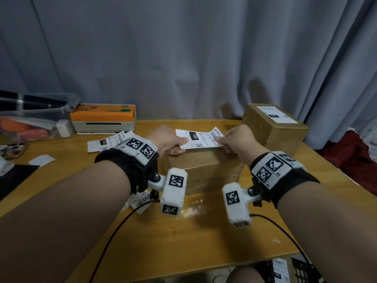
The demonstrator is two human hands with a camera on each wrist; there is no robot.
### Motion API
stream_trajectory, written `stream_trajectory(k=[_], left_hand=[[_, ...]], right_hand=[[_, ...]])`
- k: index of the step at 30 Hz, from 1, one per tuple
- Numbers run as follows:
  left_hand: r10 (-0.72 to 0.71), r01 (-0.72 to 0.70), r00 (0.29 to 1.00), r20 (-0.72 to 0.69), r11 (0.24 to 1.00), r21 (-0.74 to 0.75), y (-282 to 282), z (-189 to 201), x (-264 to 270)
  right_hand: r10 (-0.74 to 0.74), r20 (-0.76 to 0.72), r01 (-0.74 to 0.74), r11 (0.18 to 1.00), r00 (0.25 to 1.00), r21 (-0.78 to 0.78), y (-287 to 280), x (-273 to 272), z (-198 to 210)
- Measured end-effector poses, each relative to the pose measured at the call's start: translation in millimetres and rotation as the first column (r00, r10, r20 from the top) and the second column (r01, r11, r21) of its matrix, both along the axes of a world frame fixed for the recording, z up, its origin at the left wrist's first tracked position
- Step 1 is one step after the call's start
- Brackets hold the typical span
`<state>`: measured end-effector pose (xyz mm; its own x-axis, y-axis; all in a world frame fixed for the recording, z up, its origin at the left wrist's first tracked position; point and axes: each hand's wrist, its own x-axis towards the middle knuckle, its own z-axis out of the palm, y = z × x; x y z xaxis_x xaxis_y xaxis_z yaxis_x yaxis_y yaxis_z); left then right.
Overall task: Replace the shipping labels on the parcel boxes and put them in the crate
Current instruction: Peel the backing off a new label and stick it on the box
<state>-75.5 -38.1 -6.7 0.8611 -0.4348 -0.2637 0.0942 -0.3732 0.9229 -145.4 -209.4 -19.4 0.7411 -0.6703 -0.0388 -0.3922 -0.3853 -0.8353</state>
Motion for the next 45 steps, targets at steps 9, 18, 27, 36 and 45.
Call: stream_trajectory(k=[9,18,27,36,45], left_hand=[[-0.116,0.062,0.973,0.2,0.964,0.259,-2.9,3.9,2.7],[-0.157,0.086,0.967,0.201,0.942,0.323,-11.0,-4.6,9.6],[-0.166,0.078,0.957,0.236,0.938,0.339,-10.6,-3.5,9.9],[-0.152,0.068,0.962,0.229,0.939,0.337,-10.6,-8.7,8.9],[-0.172,0.07,0.954,0.245,0.924,0.376,-10.9,-8.2,5.4]], right_hand=[[-0.045,-0.184,-0.007,0.962,0.982,-0.274,-6.8,9.9,-2.0],[-0.084,-0.192,0.011,0.936,0.978,-0.352,-12.7,12.9,-10.6],[-0.054,-0.023,0.043,0.939,0.998,-0.342,-6.7,-3.0,-12.0],[0.081,-0.094,-0.123,0.727,0.992,-0.675,7.9,-5.7,-13.9],[0.337,-0.627,-0.678,0.585,0.703,-0.446,6.2,-12.7,-20.6]])
